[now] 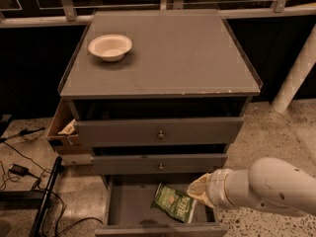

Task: Pick green jalapeno chip bag from bottom drawer and place on counter

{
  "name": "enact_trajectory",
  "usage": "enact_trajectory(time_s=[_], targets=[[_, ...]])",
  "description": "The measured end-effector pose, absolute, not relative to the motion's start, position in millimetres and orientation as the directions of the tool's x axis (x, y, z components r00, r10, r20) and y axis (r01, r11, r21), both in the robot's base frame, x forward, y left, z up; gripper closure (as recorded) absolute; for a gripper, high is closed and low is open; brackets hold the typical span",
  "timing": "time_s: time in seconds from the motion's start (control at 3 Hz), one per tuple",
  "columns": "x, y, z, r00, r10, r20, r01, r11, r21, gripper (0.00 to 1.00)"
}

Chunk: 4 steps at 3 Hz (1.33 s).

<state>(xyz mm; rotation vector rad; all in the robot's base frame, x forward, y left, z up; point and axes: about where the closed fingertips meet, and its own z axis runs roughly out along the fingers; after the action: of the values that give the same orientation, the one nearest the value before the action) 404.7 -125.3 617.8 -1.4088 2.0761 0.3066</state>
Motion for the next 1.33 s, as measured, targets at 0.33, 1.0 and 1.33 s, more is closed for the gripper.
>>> enact_trajectory(time_s=[0.33, 1.0, 1.33], targets=[[404, -125, 620, -0.250, -0.763, -0.595, -0.903, 0.406, -0.142, 1.00], [437, -164, 544, -0.246, -0.774, -0.584, -0.868, 0.443, -0.222, 1.00], [473, -180, 492, -0.230, -0.771, -0.594, -0.863, 0.444, -0.243, 1.00]])
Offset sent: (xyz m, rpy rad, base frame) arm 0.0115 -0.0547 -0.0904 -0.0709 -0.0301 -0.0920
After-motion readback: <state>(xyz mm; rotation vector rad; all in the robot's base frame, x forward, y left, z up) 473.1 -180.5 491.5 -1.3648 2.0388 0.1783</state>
